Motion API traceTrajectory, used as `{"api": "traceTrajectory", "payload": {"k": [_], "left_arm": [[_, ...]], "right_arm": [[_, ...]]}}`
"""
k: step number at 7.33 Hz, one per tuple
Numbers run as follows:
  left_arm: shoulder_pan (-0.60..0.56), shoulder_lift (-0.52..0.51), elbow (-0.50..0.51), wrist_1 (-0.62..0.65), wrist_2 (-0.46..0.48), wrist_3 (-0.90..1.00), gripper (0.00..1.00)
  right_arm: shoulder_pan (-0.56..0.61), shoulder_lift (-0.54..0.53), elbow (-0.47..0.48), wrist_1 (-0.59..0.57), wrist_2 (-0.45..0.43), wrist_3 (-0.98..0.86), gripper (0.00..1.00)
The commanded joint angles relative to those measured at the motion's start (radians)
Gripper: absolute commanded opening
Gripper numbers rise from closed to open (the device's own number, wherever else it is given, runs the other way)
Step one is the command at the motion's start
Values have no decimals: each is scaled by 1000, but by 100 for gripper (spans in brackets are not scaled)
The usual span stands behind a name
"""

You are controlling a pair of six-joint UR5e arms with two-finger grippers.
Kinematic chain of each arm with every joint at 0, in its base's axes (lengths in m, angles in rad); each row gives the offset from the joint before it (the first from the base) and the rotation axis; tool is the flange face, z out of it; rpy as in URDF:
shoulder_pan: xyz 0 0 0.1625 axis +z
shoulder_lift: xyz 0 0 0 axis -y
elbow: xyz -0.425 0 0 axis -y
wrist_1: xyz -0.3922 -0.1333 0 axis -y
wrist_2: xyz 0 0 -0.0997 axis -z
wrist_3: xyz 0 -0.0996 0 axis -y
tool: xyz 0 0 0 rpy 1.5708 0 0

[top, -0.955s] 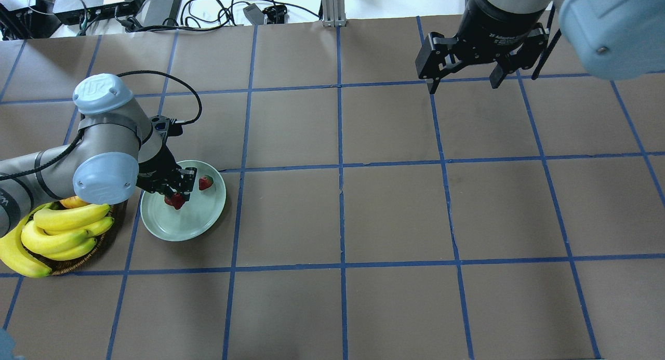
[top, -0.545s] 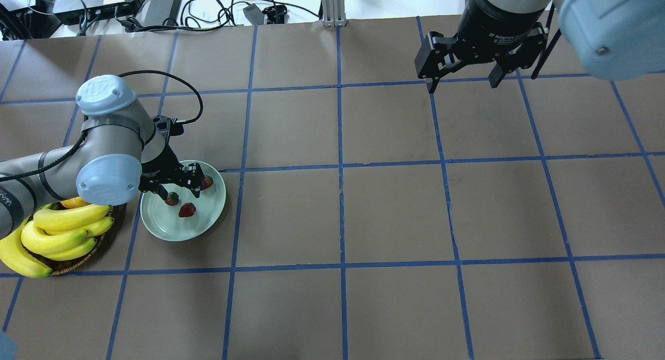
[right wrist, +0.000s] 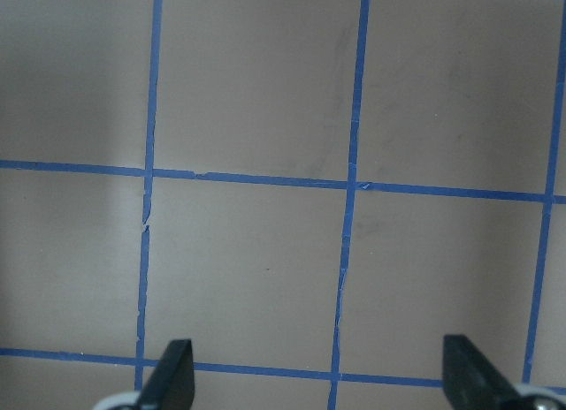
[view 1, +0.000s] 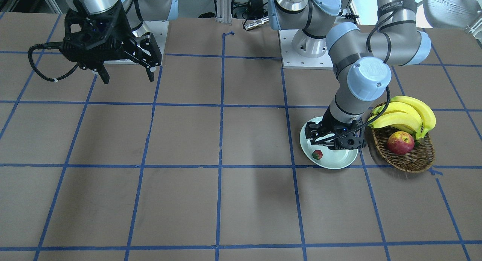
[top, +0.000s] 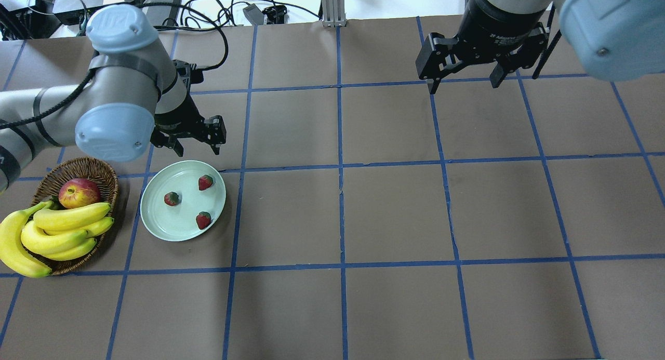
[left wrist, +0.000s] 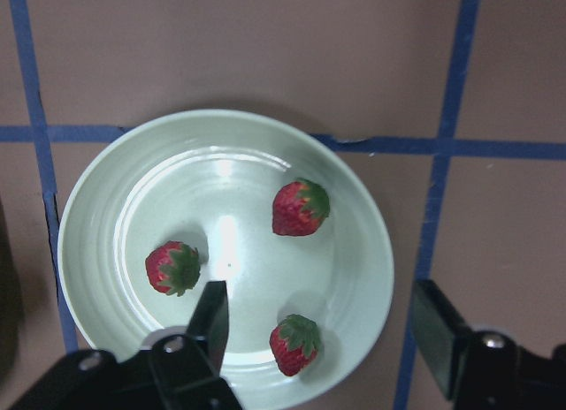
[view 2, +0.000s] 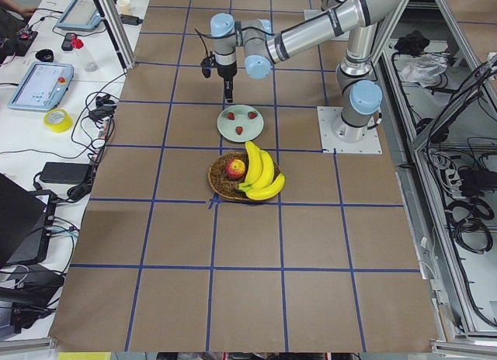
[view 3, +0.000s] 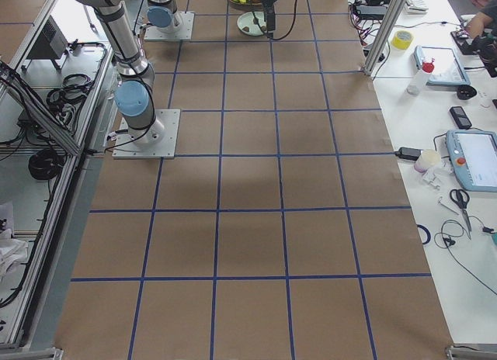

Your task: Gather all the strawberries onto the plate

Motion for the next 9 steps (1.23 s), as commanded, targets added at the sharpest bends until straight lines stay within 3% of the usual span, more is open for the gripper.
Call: {"api": "traceTrajectory", "payload": {"k": [1, 3, 4, 7, 8, 9], "left_arm": [[-115, 64, 197, -171, -3, -85, 71], [-97, 115, 349, -330, -3, -79, 73], [-76, 133, 360, -370, -6, -37, 73], [52, 156, 325, -294, -85, 30, 74], [53, 181, 293, -289, -75, 6, 96], [55, 192, 264, -262, -78, 11, 100]], "right_arm": [[0, 0, -1, 3, -3, -1, 100], [0, 2, 1, 9, -8, -1, 100], [0, 2, 1, 10, -8, 0, 100], [5, 0, 3, 12, -8, -1, 100], [3, 0, 3, 12, -6, -1, 100], [3, 0, 3, 12, -6, -1, 100]]}}
